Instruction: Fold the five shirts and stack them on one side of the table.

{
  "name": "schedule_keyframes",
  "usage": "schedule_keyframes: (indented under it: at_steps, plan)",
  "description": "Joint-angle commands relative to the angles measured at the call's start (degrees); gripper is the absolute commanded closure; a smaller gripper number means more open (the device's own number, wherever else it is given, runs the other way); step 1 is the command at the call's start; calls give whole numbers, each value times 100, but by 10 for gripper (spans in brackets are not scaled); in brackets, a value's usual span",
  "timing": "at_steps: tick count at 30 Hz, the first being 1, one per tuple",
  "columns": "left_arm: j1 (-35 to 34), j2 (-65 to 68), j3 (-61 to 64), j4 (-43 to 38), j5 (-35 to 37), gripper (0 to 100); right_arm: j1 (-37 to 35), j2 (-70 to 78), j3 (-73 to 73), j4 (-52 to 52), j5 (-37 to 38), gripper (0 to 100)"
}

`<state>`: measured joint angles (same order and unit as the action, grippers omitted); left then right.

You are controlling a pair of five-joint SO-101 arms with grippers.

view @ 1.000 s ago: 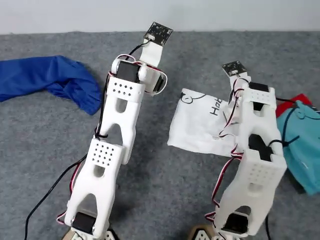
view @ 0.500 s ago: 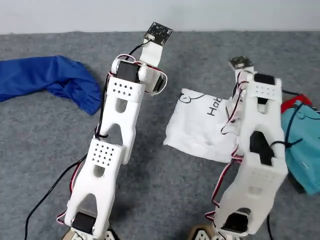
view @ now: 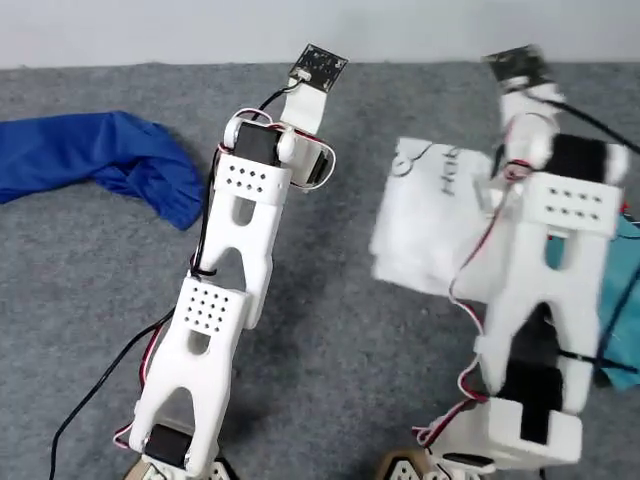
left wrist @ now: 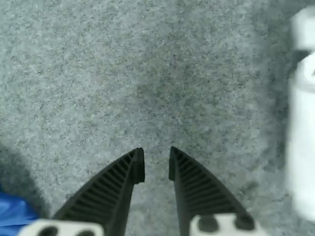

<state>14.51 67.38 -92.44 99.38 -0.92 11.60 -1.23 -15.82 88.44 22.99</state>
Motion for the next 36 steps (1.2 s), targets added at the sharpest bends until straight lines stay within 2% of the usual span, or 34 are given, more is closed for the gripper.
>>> schedule_keyframes:
  at_steps: [1, 12, 19, 30, 36]
  plan:
    - [62, -62, -356, 123, -62, 910, 593, -338, -211, -171, -62, 989]
    - [62, -62, -356, 123, -62, 910, 2422, -338, -202, -620, -35, 989]
    - [62, -62, -356, 123, -62, 910, 2879, -347, -202, -681, -18, 989]
    - [62, -62, -321, 123, -62, 910, 892, -435, -343, -505, -62, 989]
    - [53, -62, 75, 123, -70, 910, 523, -699, -1310, 57, -62, 989]
